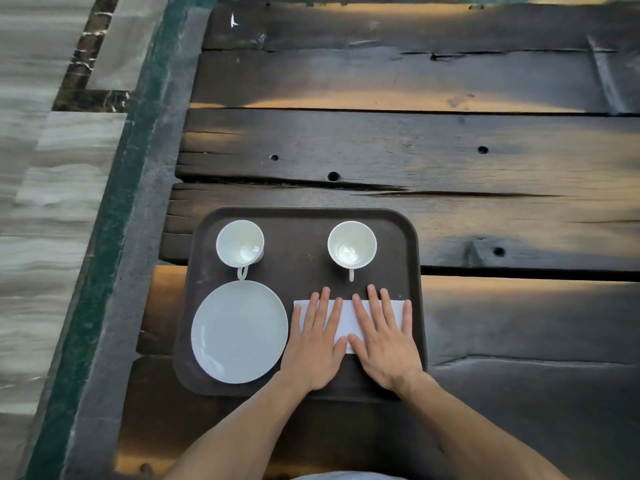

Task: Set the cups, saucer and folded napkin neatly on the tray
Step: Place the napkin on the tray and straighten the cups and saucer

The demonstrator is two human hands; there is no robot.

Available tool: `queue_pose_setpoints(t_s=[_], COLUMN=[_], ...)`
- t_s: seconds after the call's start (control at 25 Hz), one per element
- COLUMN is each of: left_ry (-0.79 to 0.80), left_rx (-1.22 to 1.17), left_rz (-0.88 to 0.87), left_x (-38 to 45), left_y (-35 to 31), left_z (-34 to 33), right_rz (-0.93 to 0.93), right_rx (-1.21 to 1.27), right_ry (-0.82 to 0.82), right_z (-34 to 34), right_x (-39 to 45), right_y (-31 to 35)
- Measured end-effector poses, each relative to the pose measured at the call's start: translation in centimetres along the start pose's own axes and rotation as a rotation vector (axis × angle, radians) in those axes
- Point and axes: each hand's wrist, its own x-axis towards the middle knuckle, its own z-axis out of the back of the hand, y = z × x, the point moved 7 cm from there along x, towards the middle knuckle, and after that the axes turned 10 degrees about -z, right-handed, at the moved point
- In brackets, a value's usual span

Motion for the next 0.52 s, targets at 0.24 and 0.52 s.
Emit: queue_pose_setpoints(t_s=[0.24, 0.52], left_ry=[-0.105, -0.023], left_rx=[-0.031, 0.041], left_rz=[-0.014, -0.087], left_x=[1.1, 1.5], left_y=[-1.4, 0.0], left_z=[0.6, -0.9], right_rz=[0.055, 0.019], right_rx=[0.042, 0.019], right_ry=[-0.033, -0.005], right_z=[0.7, -0.5], right_x=[0.0, 0.4], right_y=[1.1, 0.6])
